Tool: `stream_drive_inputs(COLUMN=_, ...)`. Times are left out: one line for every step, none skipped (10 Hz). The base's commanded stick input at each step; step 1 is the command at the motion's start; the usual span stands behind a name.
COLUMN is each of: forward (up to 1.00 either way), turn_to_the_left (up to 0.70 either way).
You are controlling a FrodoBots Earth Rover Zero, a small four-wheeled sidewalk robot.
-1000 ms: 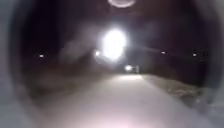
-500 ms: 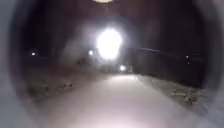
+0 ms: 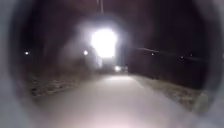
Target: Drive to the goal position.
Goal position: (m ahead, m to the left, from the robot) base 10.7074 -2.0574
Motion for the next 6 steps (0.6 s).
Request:
stream_drive_inputs(forward=1.00, turn_to_the_left=0.00)
stream_drive_inputs(forward=1.00, turn_to_the_left=0.00)
stream_drive_inputs(forward=1.00, turn_to_the_left=0.00)
stream_drive_inputs(forward=1.00, turn_to_the_left=0.00)
stream_drive_inputs(forward=1.00, turn_to_the_left=0.00)
stream_drive_inputs(forward=1.00, turn_to_the_left=0.00)
